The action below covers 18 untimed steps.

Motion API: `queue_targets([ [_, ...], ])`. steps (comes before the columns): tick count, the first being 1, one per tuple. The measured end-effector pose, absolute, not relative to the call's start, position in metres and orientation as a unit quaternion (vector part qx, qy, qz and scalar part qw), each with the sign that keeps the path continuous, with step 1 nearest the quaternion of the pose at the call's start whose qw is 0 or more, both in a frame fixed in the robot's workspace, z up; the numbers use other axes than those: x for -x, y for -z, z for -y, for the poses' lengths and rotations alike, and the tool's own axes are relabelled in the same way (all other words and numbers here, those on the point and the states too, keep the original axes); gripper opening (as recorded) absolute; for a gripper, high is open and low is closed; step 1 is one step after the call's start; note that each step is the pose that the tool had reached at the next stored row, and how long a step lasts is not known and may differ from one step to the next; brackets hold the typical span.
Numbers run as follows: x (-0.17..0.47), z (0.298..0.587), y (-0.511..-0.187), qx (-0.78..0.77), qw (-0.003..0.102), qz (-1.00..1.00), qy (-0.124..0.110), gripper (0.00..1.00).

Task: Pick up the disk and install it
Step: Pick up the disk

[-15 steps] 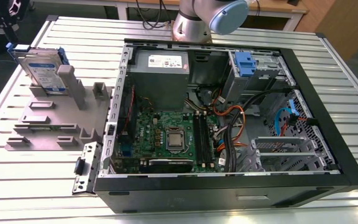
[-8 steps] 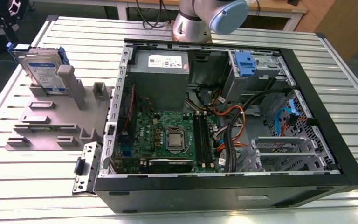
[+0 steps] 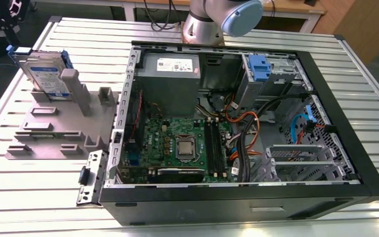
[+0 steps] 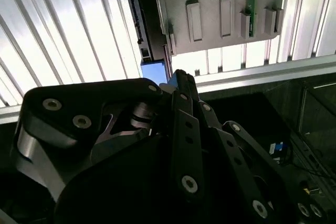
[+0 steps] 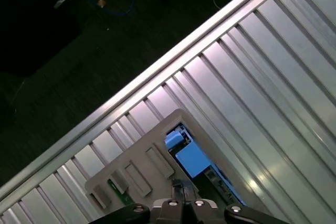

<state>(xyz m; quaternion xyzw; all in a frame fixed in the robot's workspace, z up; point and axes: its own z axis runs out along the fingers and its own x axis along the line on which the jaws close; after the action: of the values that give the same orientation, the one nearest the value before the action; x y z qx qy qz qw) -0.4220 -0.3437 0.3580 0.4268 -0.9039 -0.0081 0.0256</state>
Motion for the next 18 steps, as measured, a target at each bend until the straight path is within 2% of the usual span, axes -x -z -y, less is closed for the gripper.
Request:
queue_targets([
  [3, 0.4221, 0.3438, -0.3572, -0.431, 0.015, 0.902, 0.003, 0.11],
  [7, 0.4223, 0.3438, -0.3565, -0.435, -0.007, 0.901, -0.007, 0.11],
  [9, 0.4223, 0.3439, -0.3560, -0.438, -0.014, 0.899, -0.011, 0.11],
  [18, 0.4222, 0.3428, -0.3549, -0.471, -0.015, 0.882, -0.008, 0.11],
])
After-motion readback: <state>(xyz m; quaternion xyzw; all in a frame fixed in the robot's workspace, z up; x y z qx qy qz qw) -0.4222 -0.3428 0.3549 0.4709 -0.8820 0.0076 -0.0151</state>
